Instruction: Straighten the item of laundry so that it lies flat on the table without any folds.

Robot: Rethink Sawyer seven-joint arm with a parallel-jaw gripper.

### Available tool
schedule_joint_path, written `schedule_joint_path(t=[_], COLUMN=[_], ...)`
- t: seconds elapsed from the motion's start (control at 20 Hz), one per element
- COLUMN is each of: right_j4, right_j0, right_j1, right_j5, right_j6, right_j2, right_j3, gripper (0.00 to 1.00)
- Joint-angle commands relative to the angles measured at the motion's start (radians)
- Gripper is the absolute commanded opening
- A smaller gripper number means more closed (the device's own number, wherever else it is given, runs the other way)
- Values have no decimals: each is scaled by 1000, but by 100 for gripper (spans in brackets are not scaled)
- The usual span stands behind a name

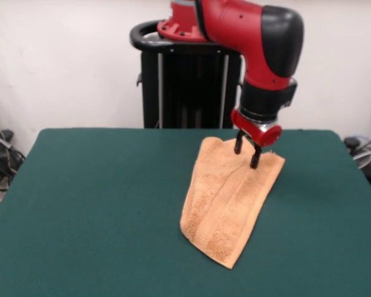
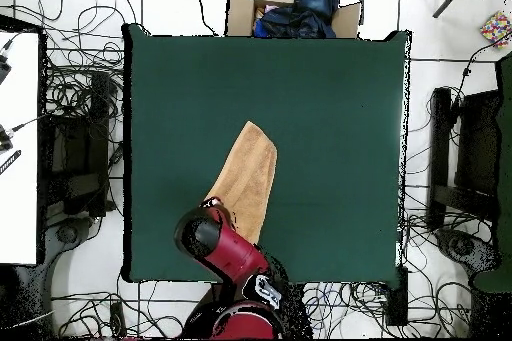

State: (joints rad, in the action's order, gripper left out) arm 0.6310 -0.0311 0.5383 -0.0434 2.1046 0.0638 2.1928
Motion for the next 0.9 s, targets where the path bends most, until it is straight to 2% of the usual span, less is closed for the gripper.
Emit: schedule_joint_path(t=[0.05,0.6,0.9], right_j4=[4,3,33], right_j0=[51,83,61], right_j1=[-30,-35,-32], right_j5=[-77,-106,-99], right_j6=[289,304,305], right_j2=[-165,-215,-206], right_j3=[-39,-19,-17], gripper=[100,100,100])
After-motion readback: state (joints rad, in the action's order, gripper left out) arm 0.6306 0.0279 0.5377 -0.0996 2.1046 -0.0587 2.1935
